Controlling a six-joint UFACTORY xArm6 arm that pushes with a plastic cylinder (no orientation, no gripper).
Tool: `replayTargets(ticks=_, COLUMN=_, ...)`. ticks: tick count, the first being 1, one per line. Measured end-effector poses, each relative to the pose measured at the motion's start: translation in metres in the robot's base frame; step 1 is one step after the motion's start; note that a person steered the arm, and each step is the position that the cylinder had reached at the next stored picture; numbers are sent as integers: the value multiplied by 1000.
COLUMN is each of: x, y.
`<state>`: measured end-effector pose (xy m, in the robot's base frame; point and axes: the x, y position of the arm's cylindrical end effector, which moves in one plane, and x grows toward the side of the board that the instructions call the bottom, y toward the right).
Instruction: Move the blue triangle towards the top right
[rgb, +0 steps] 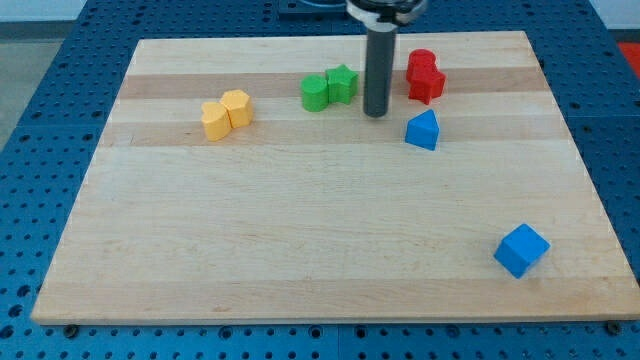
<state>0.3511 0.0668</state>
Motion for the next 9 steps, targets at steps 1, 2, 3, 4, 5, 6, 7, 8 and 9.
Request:
replayTargets(ticks=1, x=12, y=15)
replayTargets(ticks=2, x=27, y=25)
replayTargets(ticks=3, x=39, y=31)
replayTargets(ticks=4, x=41, y=46)
replayTargets(ticks=5, x=41, y=65)
replayTargets(ticks=6, x=45, y=82)
replayTargets(ticks=7, x=49, y=99)
replayTargets(ticks=8, x=60, y=101)
replayTargets(ticks=9, x=79, y=102)
